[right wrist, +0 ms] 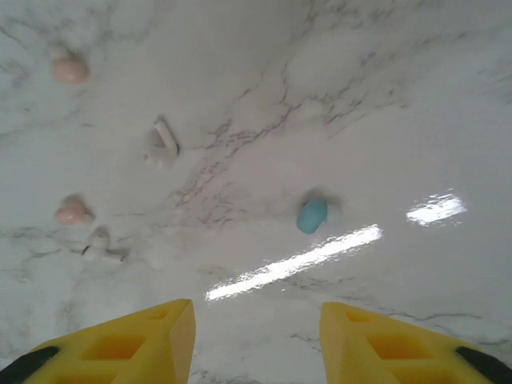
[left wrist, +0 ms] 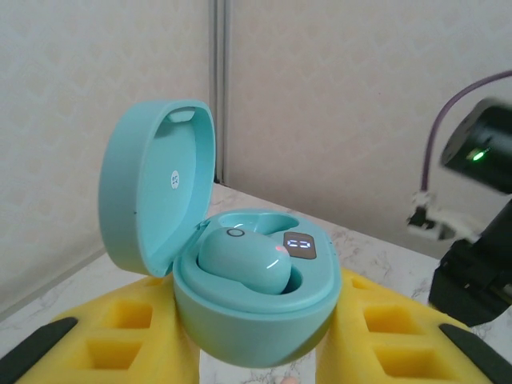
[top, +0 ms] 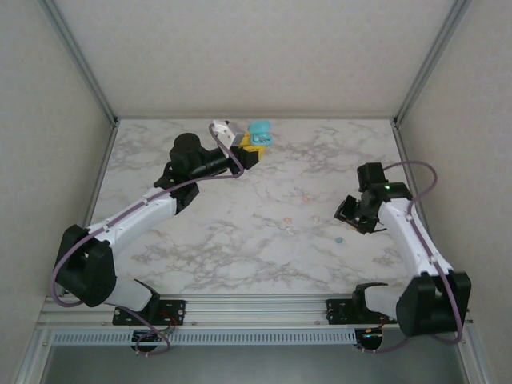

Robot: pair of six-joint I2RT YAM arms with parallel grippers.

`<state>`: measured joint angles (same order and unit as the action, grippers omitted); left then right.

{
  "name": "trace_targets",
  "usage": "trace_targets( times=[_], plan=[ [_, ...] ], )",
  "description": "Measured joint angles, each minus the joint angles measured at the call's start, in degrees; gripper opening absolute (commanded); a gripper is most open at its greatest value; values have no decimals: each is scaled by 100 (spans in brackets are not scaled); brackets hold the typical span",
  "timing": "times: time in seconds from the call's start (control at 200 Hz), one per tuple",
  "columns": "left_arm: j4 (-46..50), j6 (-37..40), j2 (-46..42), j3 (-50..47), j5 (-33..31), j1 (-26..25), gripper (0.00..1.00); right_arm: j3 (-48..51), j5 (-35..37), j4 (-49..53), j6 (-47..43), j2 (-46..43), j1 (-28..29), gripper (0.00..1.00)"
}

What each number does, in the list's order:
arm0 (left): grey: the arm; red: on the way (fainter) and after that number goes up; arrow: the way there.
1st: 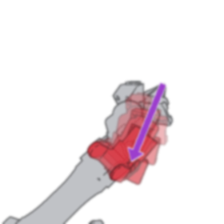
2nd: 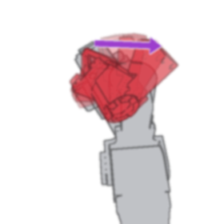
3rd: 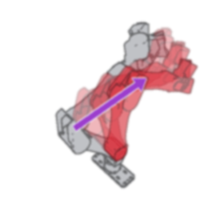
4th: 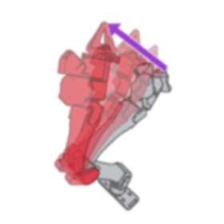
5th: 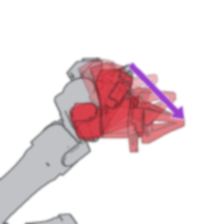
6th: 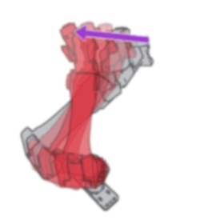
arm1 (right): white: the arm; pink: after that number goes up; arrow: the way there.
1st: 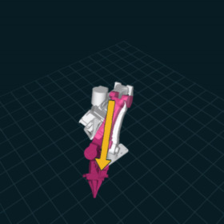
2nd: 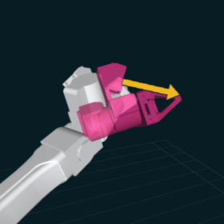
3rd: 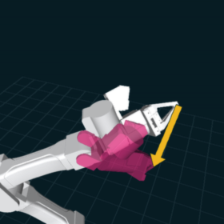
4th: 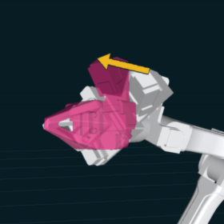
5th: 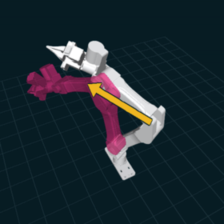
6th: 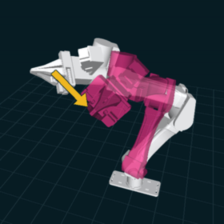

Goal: Insert wireless bluetooth earbuds into charging case

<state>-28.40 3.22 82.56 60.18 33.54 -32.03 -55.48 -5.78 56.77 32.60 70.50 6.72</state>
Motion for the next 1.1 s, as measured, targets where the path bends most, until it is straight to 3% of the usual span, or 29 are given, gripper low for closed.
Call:
trace_targets(
  times=[0.395, 1.101],
  plan=[
    [166, 0, -20, 0, 22, 0, 18, 234, -348, -1104, -258, 1436, -330, 44],
    [177, 0, -57, 0, 24, 0, 18, 905, -479, -1606, -367, 1672, -424, 45]
  ],
)
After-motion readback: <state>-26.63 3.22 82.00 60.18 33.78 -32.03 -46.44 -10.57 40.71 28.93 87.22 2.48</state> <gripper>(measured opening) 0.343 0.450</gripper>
